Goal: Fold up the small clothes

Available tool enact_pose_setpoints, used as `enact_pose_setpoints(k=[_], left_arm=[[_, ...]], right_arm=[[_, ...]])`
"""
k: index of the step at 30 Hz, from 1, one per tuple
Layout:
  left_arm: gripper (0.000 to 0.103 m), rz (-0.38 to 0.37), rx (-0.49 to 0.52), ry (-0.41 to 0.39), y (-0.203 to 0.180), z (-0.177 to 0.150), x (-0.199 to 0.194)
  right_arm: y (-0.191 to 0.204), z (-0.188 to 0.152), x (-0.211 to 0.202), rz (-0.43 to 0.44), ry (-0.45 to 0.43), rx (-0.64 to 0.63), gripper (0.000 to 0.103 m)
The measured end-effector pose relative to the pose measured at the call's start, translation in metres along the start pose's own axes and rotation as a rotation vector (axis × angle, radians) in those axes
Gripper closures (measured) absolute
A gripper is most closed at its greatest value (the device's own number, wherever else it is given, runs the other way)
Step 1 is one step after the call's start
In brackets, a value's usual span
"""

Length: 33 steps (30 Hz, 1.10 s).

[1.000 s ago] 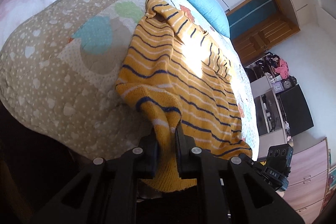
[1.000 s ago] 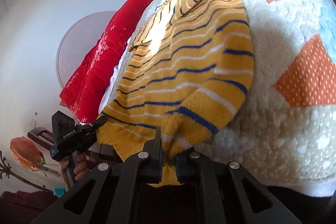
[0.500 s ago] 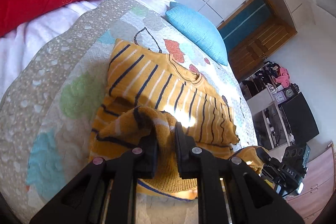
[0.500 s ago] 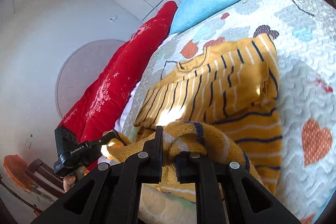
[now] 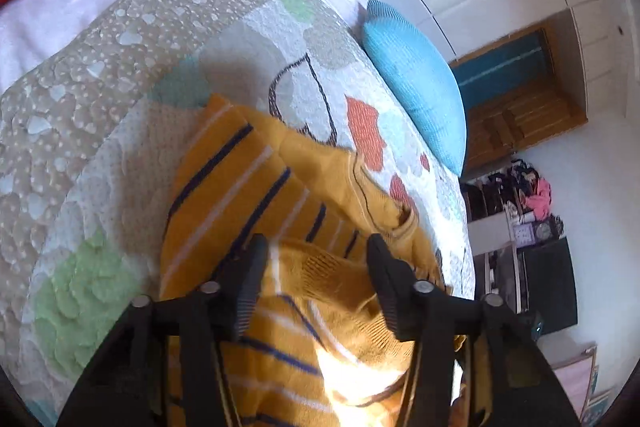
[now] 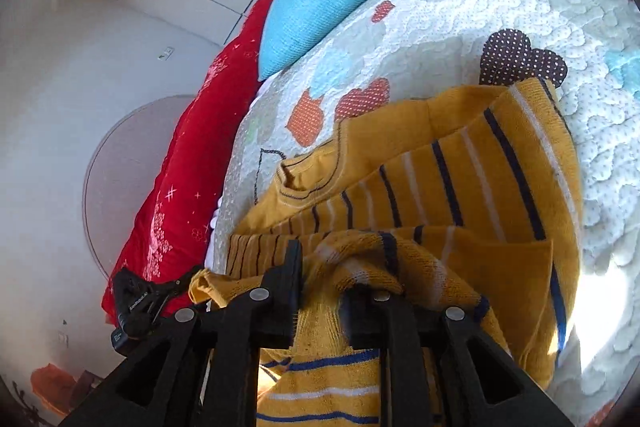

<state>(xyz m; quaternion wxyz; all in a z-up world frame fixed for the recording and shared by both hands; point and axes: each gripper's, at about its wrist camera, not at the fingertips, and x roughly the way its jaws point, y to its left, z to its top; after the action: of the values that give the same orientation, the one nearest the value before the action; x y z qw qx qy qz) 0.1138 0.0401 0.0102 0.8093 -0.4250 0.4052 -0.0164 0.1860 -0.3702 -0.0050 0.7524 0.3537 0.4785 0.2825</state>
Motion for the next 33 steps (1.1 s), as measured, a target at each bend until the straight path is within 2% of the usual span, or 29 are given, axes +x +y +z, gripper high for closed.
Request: enact_pose_setpoints(k=[3, 5, 6, 8, 10, 15, 19, 21, 24, 27, 29, 30, 31, 33], left_arm=[[0.038, -0.023, -0.081, -0.021, 0.012, 0.022, 0.008], [0.038, -0.019, -0.108, -0.023, 0.019, 0.031, 0.012], [0.037, -0.01, -0.108, -0.022, 0.021, 0.033, 0.013], [0.037, -0.002, -0.103, -0.011, 0.024, 0.033, 0.015], [0.037, 0.008, -0.085, 0.005, 0.023, 0.029, 0.012], [0.031, 0.061, 0.09, -0.005, -0.003, 0.01, -0.014], [0.031, 0.104, 0.309, -0.024, -0.039, -0.016, -0.034], [0.03, 0.106, 0.408, -0.006, -0.056, -0.032, -0.034], [0.03, 0.122, 0.538, 0.059, -0.072, -0.055, -0.015], [0.03, 0.177, 0.601, 0.126, -0.073, -0.063, 0.016], [0.03, 0.25, 0.574, 0.099, -0.064, -0.051, 0.03], [0.03, 0.252, 0.536, 0.088, -0.055, -0.041, 0.033], [0.03, 0.256, 0.493, 0.07, -0.048, -0.029, 0.035], [0.03, 0.321, 0.428, 0.013, -0.033, -0.007, 0.035]], right_arm=[[-0.019, 0.018, 0.015, 0.006, -0.012, 0.073, 0.073], [-0.029, 0.027, 0.018, 0.032, -0.033, 0.113, 0.059], [-0.033, 0.031, 0.018, 0.055, -0.047, 0.136, 0.056], [-0.041, 0.038, 0.02, 0.092, -0.062, 0.189, 0.051], [-0.046, 0.042, 0.023, 0.093, -0.065, 0.225, 0.051], [-0.044, 0.047, 0.021, 0.079, -0.067, 0.238, 0.05], [-0.033, 0.053, 0.0, 0.097, -0.145, 0.227, 0.028], [-0.026, 0.055, -0.01, 0.084, -0.182, 0.203, 0.027], [-0.012, 0.049, -0.019, 0.066, -0.182, 0.148, 0.026], [0.014, 0.032, -0.019, -0.004, -0.145, -0.005, 0.026], [0.029, 0.02, -0.011, -0.065, -0.102, -0.126, 0.027], [0.035, 0.015, -0.005, -0.089, -0.075, -0.174, 0.027], [0.037, 0.012, 0.002, -0.109, -0.051, -0.208, 0.027], [0.035, 0.012, 0.017, -0.158, -0.025, -0.233, 0.027]])
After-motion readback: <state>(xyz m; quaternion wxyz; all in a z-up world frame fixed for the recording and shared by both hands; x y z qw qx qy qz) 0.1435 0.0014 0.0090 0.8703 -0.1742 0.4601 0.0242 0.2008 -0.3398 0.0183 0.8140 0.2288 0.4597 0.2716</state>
